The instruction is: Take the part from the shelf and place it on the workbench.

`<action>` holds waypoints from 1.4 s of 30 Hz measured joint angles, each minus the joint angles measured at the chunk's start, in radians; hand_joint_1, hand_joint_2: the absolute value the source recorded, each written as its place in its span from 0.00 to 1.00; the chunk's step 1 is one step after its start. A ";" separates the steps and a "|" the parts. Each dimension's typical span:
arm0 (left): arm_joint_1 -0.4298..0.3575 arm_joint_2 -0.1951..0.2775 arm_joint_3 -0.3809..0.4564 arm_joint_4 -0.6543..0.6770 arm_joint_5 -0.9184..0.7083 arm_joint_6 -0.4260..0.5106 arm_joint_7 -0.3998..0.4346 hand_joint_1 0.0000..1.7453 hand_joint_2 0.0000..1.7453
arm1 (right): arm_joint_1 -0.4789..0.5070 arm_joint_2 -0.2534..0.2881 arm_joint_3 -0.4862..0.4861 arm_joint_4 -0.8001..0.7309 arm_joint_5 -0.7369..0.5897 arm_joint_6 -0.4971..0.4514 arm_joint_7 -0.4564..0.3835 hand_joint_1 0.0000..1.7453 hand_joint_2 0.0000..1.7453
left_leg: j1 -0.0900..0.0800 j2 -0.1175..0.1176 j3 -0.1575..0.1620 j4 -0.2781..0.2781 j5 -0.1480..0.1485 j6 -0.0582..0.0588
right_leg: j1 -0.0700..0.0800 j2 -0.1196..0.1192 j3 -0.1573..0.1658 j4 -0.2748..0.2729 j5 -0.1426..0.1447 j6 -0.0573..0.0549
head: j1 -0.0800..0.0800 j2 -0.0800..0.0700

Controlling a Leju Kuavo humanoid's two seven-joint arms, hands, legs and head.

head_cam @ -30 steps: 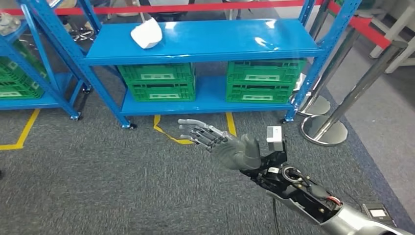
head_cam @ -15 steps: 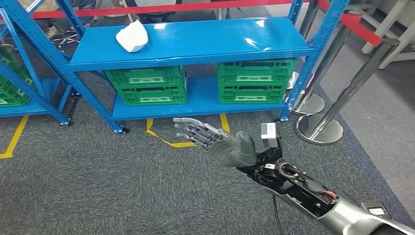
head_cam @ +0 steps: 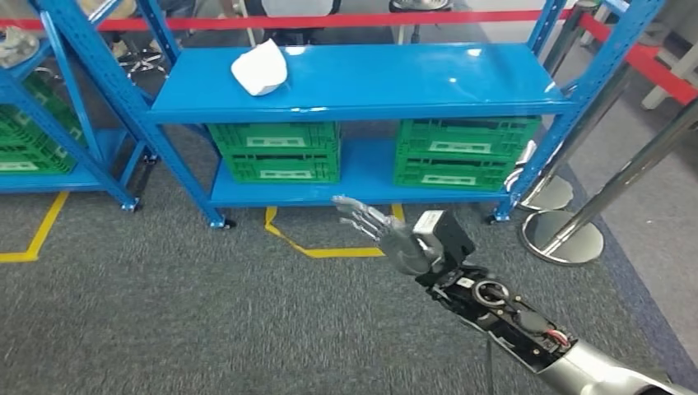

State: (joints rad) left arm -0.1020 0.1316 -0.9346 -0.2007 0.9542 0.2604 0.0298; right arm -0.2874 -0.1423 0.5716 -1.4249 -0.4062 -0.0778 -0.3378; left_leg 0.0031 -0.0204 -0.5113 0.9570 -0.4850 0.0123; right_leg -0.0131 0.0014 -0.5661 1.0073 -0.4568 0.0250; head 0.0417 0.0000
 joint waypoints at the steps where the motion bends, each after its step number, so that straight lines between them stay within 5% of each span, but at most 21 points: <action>1: -0.001 -0.001 0.000 0.000 0.001 0.000 0.000 0.00 0.00 | 0.000 -0.001 -0.002 0.042 0.035 -0.035 0.026 0.00 0.25 | 0.000 -0.001 -0.001 0.001 -0.003 -0.005 | 0.003 0.001 0.008 -0.016 -0.003 -0.004 | -0.001 0.000; 4: -0.003 -0.002 0.000 0.000 0.000 -0.001 0.001 0.00 0.00 | -0.003 -0.005 -0.014 0.190 0.081 -0.097 0.098 0.00 1.00 | 0.004 0.000 -0.001 0.007 -0.012 -0.021 | 0.004 0.001 0.024 -0.036 -0.010 -0.017 | -0.005 0.000; 6: -0.005 -0.003 0.000 0.000 -0.004 -0.004 0.002 0.00 0.00 | -0.004 -0.008 -0.032 0.332 0.049 -0.091 0.143 0.00 1.00 | 0.005 0.007 -0.033 0.073 -0.040 -0.032 | -0.001 -0.003 0.041 -0.050 -0.013 -0.024 | -0.016 0.000; 9: -0.003 -0.004 0.000 0.000 -0.009 -0.011 0.002 0.00 0.00 | 0.049 -0.014 -0.067 0.569 -0.039 -0.070 0.234 0.00 1.00 | 0.007 0.012 -0.158 0.267 -0.094 -0.043 | -0.003 -0.017 0.062 -0.059 -0.026 -0.031 | -0.031 0.000; 11: 0.008 -0.002 0.000 0.000 -0.009 -0.013 0.002 0.00 0.00 | 0.105 -0.014 -0.084 0.685 -0.070 -0.062 0.258 0.00 1.00 | 0.009 0.014 -0.194 0.284 -0.062 -0.046 | -0.006 -0.023 0.077 -0.059 -0.040 -0.030 | -0.031 0.000; 13: 0.017 0.002 -0.001 0.000 -0.008 -0.014 0.002 0.00 0.00 | 0.130 -0.014 -0.094 0.770 -0.078 -0.063 0.276 0.00 1.00 | 0.011 0.014 -0.161 0.169 0.027 -0.043 | -0.010 -0.015 0.091 -0.060 -0.053 -0.026 | -0.033 0.000; 15: 0.013 0.007 -0.004 0.000 -0.009 -0.017 0.001 0.00 0.00 | 0.138 -0.011 -0.104 0.861 -0.077 -0.075 0.319 0.00 1.00 | 0.008 0.013 -0.109 0.053 0.073 -0.034 | -0.009 -0.004 0.101 -0.062 -0.069 -0.015 | -0.039 0.000; 20: 0.006 0.008 -0.013 0.000 -0.020 -0.023 -0.004 0.00 0.00 | 0.193 -0.002 -0.113 1.009 -0.056 -0.092 0.455 0.00 1.00 | 0.003 0.012 -0.059 0.000 0.047 -0.004 | -0.012 -0.004 0.126 -0.058 -0.104 0.014 | -0.033 0.000; 22: 0.006 0.008 -0.017 0.000 -0.022 -0.024 -0.007 0.00 0.00 | 0.202 0.001 -0.113 1.048 -0.054 -0.092 0.471 0.00 1.00 | 0.005 0.019 -0.040 -0.010 0.040 0.008 | -0.014 -0.003 0.078 0.045 -0.152 0.019 | -0.024 0.000; 24: 0.003 0.009 -0.020 0.000 -0.024 -0.025 -0.010 0.00 0.00 | 0.213 0.005 -0.114 1.083 -0.054 -0.088 0.477 0.00 1.00 | 0.002 0.022 -0.025 -0.010 0.028 0.016 | -0.013 -0.003 -0.009 0.192 -0.204 0.020 | -0.017 0.000; 25: 0.002 0.009 -0.021 0.000 -0.024 -0.025 -0.011 0.00 0.00 | 0.219 0.007 -0.114 1.096 -0.053 -0.085 0.477 0.00 1.00 | 0.001 0.021 -0.016 -0.010 0.020 0.017 | -0.013 -0.003 -0.041 0.235 -0.207 0.021 | -0.014 0.000; 27: 0.003 0.009 -0.024 0.000 -0.025 -0.026 -0.012 0.00 0.00 | 0.225 0.012 -0.114 1.115 -0.049 -0.081 0.468 0.00 1.00 | 0.001 0.018 0.009 -0.010 0.003 0.014 | -0.014 -0.003 -0.047 0.198 -0.146 0.021 | -0.006 0.000; 30: 0.002 0.008 -0.026 0.000 -0.025 -0.027 -0.015 0.00 0.00 | 0.224 0.018 -0.114 1.140 -0.035 -0.081 0.447 0.00 1.00 | -0.002 0.015 0.043 -0.008 -0.024 0.000 | -0.014 -0.003 0.017 0.013 -0.030 0.016 | 0.004 0.000; 35: -0.006 0.010 -0.030 0.000 -0.025 -0.028 -0.018 0.00 0.00 | 0.213 0.028 -0.112 1.162 -0.023 -0.083 0.437 0.00 1.00 | 0.000 0.014 0.049 0.002 -0.045 -0.025 | -0.009 -0.002 0.044 -0.026 -0.027 -0.013 | -0.009 0.000; 37: -0.008 0.010 -0.030 0.000 -0.025 -0.028 -0.019 0.00 0.00 | 0.209 0.030 -0.112 1.167 -0.022 -0.083 0.437 0.00 1.00 | 0.001 0.014 0.001 0.092 -0.087 -0.034 | -0.013 -0.004 0.051 -0.032 -0.029 -0.022 | -0.019 0.000; 39: -0.008 0.009 -0.031 0.000 -0.025 -0.028 -0.020 0.00 0.00 | 0.205 0.031 -0.112 1.173 -0.021 -0.084 0.437 0.00 1.00 | 0.003 0.015 -0.092 0.240 -0.133 -0.040 | -0.012 -0.005 0.054 -0.033 -0.035 -0.028 | -0.028 0.000; 41: -0.004 0.009 -0.032 0.000 -0.025 -0.028 -0.020 0.00 0.00 | 0.205 0.033 -0.111 1.178 -0.021 -0.084 0.437 0.00 1.00 | 0.004 0.015 -0.153 0.303 -0.121 -0.039 | -0.010 -0.004 0.063 -0.033 -0.044 -0.032 | -0.031 0.000; 42: -0.003 0.010 -0.033 0.000 -0.025 -0.028 -0.020 0.00 0.00 | 0.205 0.034 -0.110 1.181 -0.021 -0.084 0.437 0.00 1.00 | 0.004 0.015 -0.153 0.274 -0.086 -0.036 | -0.010 -0.003 0.069 -0.034 -0.049 -0.031 | -0.032 0.000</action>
State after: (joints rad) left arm -0.1051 0.1411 -0.9673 -0.2007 0.9293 0.2321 0.0099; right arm -0.0825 -0.1085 0.4618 -0.2444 -0.4273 -0.1616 0.0991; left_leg 0.0066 -0.0057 -0.6646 1.2313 -0.5709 -0.0242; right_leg -0.0229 -0.0013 -0.4969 0.9737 -0.5058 -0.0064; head 0.0100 0.0000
